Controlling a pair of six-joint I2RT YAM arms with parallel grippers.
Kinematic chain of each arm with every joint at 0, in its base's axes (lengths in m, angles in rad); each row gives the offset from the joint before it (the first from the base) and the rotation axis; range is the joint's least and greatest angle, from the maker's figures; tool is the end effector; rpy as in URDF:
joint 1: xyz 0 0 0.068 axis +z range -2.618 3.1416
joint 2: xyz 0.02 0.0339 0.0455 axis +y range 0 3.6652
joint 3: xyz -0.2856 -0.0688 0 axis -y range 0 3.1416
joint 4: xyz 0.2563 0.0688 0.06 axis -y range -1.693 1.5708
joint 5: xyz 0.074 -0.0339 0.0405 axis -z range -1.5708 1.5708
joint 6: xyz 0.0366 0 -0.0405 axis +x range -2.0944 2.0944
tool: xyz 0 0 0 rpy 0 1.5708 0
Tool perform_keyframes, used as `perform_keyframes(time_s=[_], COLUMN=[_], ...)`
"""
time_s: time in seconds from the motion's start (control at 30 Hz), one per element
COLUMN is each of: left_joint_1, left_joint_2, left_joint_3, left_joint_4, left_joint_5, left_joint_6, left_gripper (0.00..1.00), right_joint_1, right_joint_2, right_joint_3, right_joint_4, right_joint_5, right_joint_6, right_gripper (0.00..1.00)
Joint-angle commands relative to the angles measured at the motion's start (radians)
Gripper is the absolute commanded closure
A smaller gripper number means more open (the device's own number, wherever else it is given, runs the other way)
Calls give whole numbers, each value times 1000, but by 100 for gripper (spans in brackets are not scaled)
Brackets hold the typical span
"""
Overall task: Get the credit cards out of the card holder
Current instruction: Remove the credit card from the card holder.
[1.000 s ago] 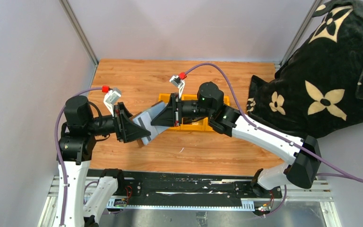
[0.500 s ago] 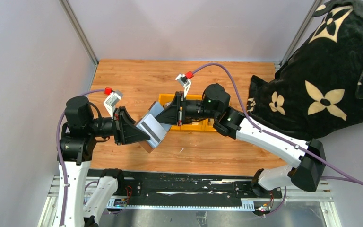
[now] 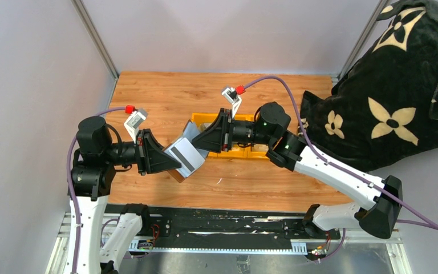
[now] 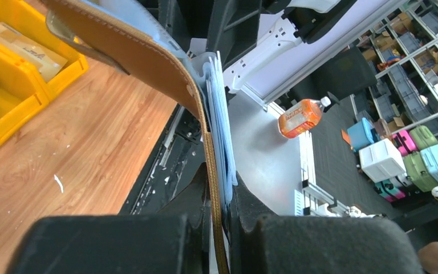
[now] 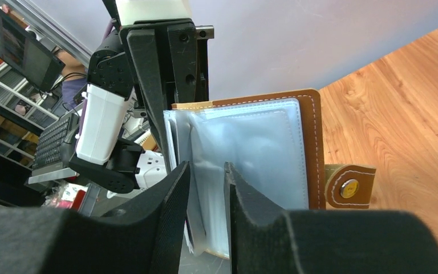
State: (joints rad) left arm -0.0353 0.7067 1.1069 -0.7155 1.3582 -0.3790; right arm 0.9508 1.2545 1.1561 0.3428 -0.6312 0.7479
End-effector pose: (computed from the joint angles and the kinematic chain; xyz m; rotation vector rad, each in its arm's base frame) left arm 0.0918 -0.0390 0.4287 0.6648 1.7770 -1.5375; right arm 0.1524 0.2507 0.4445 -0.7834 1.4431 1.7828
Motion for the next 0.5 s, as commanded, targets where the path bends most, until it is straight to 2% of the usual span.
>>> perform_keyframes(time_s=[0.0,0.17,0.47], left_joint_1=[2,2,3], left_joint_2=[3,-6,-13], left_joint_3=[28,36,34], left_joint_4=[58,77,100], left_joint_5=[-51,-29,-15], left_joint_6=[-8,-27,-44], left_gripper=[96,96,98], right_joint_1=[17,-4,-6], right_joint_2=[-40,-60,-62], right_joint_3=[79,93,81], right_joint_4=[-160,-213,-89], right_joint_5=[-73,-83,-189], right_joint_6=[-76,-81,-6], right_gripper=[64,57,48])
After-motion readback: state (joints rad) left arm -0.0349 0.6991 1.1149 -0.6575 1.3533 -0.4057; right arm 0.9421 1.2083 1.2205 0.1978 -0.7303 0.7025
